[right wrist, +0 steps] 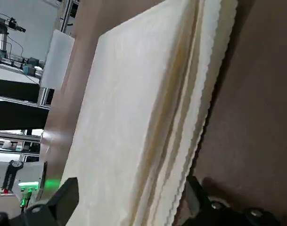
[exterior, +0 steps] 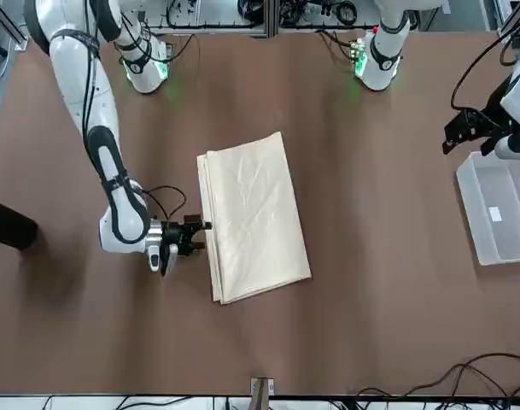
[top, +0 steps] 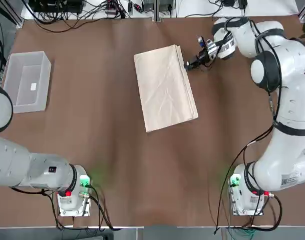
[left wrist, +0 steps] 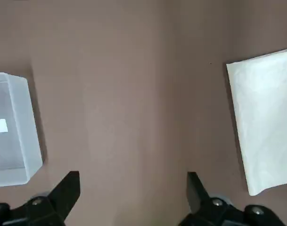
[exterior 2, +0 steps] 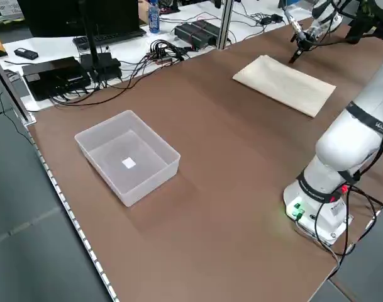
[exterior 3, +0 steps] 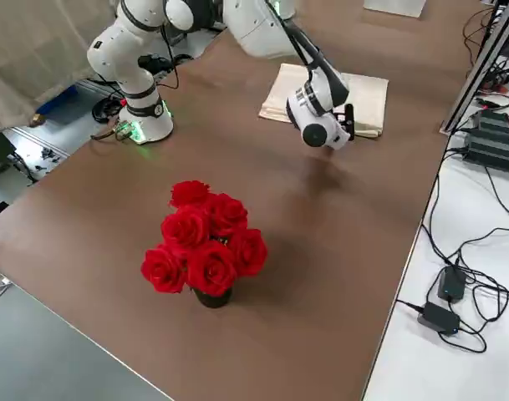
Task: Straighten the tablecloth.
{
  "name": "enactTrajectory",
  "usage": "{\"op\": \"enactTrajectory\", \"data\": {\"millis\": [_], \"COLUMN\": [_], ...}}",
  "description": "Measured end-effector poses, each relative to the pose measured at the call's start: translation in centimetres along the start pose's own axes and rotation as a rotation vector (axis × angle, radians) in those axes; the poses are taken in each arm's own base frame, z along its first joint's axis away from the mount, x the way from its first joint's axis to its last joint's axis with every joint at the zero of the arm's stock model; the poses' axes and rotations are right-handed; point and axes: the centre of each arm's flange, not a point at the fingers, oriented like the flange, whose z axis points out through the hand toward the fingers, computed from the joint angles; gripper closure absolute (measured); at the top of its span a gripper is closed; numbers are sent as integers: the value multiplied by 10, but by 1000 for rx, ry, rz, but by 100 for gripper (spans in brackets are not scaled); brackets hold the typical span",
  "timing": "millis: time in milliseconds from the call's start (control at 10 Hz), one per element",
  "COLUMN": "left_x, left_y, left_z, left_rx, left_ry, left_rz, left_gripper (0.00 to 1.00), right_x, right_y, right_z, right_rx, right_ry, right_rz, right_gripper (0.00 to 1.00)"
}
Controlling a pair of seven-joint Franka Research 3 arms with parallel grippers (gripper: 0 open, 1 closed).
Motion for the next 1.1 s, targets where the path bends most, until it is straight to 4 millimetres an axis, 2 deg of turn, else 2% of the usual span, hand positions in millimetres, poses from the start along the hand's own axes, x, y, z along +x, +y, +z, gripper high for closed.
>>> {"op": "enactTrajectory", "data": {"millis": [700, 1100], "left_x": [0, 0], "left_y": [0, -2], "left_z": [0, 0], "left_rx": [0, 0], "left_ry": [0, 0], "left_rz": [0, -3], "left_gripper": [0, 0], "right_x": [3, 10], "right_y": [-4, -17], "right_z": [6, 23], "right_rx": [-18, -93], "right_ry": [15, 13], "right_rz": [-4, -39], "right_gripper": [0, 0]}}
